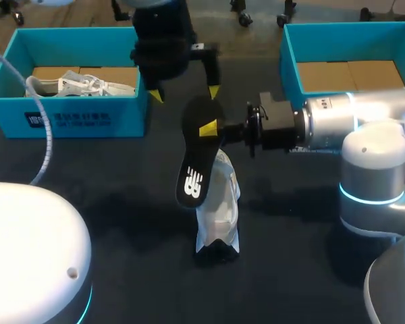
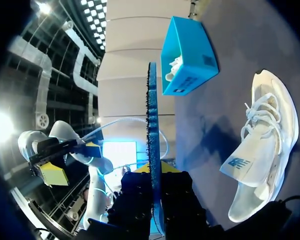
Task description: Take the shoe out of the shoebox, open the shoe tongue, remove and reinsert the insole, then place the shoe into the shoebox
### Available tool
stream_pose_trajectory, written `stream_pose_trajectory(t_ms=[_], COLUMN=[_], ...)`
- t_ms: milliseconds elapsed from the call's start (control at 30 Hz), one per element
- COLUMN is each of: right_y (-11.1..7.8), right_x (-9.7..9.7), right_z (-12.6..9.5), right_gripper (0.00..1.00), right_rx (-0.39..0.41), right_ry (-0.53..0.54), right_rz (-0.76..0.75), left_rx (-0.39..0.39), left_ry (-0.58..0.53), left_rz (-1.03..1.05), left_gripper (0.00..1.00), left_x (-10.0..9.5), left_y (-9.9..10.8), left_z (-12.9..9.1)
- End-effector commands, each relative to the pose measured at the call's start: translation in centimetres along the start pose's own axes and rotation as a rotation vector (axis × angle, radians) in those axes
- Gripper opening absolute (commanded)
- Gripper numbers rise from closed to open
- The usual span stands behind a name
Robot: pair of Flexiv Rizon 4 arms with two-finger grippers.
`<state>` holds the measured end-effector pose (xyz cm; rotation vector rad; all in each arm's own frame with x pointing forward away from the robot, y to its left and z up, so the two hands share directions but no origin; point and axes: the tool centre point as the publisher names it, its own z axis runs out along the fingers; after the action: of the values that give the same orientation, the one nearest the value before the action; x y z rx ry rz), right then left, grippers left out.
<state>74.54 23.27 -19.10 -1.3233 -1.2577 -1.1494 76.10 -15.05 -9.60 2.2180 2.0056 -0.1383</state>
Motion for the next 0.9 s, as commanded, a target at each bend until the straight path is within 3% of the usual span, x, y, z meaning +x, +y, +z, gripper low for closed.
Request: stream_pose_trajectory(t_ms=[33, 267, 567, 900], right_y=[-0.3, -0.5, -0.7, -0.9], right_x=[-0.1, 0.0, 0.5, 1.2], right_z=[0.1, 0.0, -0.3, -0.7], right_gripper=[0.0, 0.0, 0.0, 0.0], right_rx=[-0.011, -0.016, -0.023, -0.032], right_ry=[0.004, 0.002, -0.005, -0.016], right_rz=[0.0, -0.003, -0.007, -0.003], left_rx=[0.001, 0.007, 0.063, 0.048], left_ry=[0.039, 0.009, -0.172, -0.342], left_rz=[0.002, 0.012, -0.018, -0.049], left_gripper=[1.0, 1.0, 1.0, 1.0], left_x=[-0.6, -0.8, 0.3, 2.1], left_y=[0.0, -0.4, -1.3, -1.8], left_z=[-0.1, -0.3, -0.6, -0.8])
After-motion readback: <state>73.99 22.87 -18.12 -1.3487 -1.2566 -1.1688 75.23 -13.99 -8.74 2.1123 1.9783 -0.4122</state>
